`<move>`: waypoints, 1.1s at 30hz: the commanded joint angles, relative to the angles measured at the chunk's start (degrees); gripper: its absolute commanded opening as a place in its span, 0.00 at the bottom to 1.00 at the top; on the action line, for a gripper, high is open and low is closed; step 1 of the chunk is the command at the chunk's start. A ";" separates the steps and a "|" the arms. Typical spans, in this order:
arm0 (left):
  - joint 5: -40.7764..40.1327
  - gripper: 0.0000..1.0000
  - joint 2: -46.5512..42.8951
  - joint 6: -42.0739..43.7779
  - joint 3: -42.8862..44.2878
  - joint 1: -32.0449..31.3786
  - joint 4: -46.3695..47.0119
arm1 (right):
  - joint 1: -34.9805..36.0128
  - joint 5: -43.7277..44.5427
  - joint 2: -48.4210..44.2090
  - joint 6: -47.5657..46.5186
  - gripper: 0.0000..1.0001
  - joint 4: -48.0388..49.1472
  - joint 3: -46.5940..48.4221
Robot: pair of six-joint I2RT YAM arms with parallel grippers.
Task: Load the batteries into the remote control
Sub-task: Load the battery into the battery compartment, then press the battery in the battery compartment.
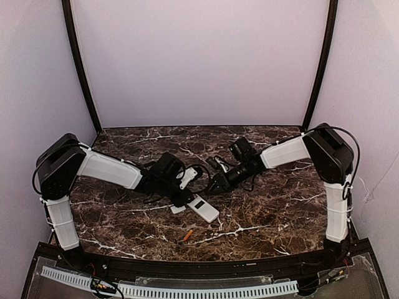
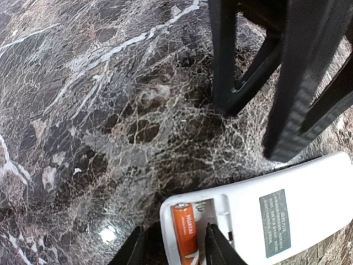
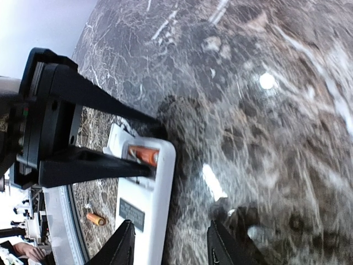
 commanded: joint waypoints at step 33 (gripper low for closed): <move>21.63 0.41 0.73 -16.93 6.00 7.34 -6.77 | 11.83 22.87 -13.33 -13.17 0.80 -7.57 -9.58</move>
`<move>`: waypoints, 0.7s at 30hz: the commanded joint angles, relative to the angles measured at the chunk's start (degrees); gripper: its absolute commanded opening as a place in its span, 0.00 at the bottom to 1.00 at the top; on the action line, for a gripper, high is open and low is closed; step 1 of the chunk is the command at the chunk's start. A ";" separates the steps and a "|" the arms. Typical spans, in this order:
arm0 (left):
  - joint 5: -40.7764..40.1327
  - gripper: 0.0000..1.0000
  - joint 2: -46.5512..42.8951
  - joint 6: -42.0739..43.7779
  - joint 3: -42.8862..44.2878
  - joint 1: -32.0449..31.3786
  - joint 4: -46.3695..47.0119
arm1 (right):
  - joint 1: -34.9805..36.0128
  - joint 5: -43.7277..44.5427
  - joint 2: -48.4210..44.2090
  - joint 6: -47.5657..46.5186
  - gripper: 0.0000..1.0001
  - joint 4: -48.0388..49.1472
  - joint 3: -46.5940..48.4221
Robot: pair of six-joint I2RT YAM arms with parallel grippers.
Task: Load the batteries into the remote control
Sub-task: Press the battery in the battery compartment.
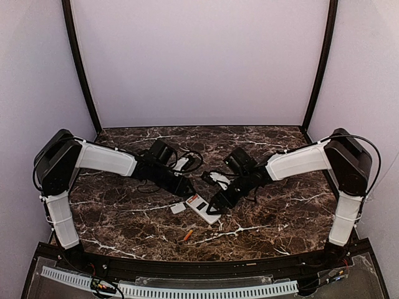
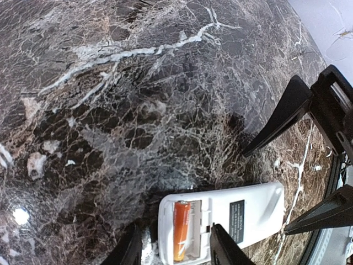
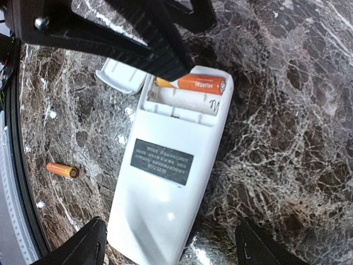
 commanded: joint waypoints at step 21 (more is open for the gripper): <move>3.88 0.34 5.08 -2.57 4.34 -0.16 -4.23 | 7.90 15.06 3.96 -0.82 0.76 -10.25 5.95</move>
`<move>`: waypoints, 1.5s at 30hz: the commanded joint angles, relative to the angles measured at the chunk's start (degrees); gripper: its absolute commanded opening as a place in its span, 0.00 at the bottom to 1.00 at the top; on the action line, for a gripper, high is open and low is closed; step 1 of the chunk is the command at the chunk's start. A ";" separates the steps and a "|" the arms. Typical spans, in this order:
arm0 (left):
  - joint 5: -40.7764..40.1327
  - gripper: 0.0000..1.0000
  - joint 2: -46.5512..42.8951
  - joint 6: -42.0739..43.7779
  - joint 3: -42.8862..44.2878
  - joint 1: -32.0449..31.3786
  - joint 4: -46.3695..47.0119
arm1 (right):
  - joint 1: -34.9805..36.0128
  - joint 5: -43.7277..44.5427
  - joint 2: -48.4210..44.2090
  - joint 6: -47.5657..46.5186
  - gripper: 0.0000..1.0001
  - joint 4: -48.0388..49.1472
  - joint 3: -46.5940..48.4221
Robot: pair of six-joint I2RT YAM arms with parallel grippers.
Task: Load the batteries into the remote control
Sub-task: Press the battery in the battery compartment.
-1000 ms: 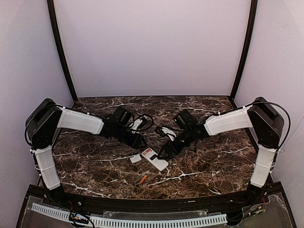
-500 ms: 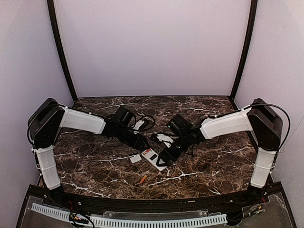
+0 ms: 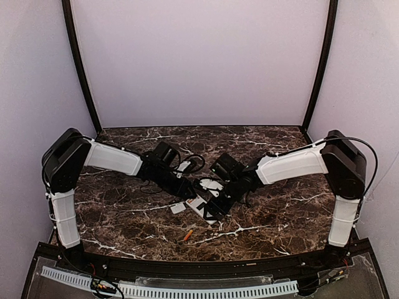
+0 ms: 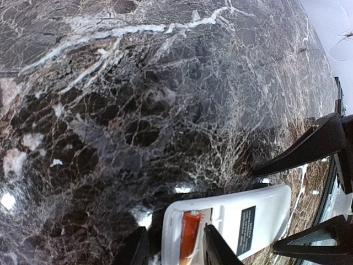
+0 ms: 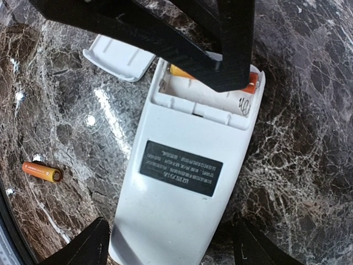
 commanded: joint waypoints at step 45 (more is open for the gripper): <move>-10.52 0.36 0.70 6.67 4.27 -2.39 -14.08 | 0.43 2.98 3.30 0.79 0.56 -4.05 0.76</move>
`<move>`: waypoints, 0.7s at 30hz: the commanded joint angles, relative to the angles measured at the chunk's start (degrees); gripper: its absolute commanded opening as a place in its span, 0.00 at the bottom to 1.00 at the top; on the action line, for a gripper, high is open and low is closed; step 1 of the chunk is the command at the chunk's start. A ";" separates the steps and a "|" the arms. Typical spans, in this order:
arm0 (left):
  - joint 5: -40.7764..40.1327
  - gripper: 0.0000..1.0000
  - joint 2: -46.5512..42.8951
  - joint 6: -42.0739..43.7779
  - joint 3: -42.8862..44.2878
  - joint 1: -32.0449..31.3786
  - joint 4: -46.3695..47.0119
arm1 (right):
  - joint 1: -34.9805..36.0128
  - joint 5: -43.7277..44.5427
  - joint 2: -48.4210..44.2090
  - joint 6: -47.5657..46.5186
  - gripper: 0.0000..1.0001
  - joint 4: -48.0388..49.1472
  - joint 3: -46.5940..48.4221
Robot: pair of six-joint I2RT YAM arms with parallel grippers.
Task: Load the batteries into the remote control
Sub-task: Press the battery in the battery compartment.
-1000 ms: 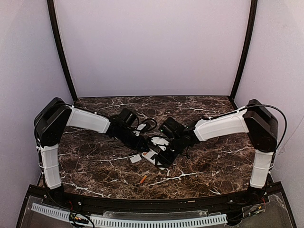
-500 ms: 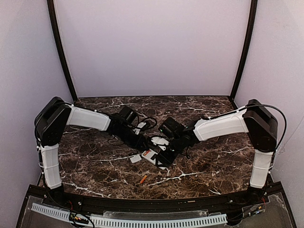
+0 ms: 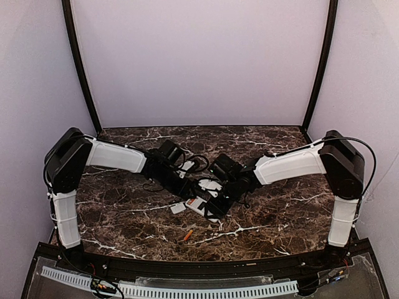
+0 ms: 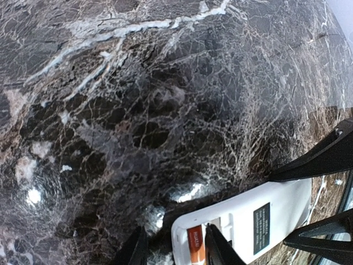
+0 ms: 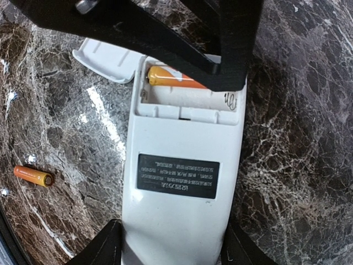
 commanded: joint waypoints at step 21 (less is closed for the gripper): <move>-14.57 0.36 0.96 4.64 3.76 -3.90 -12.93 | -0.85 0.05 1.61 2.27 0.58 -2.55 -1.18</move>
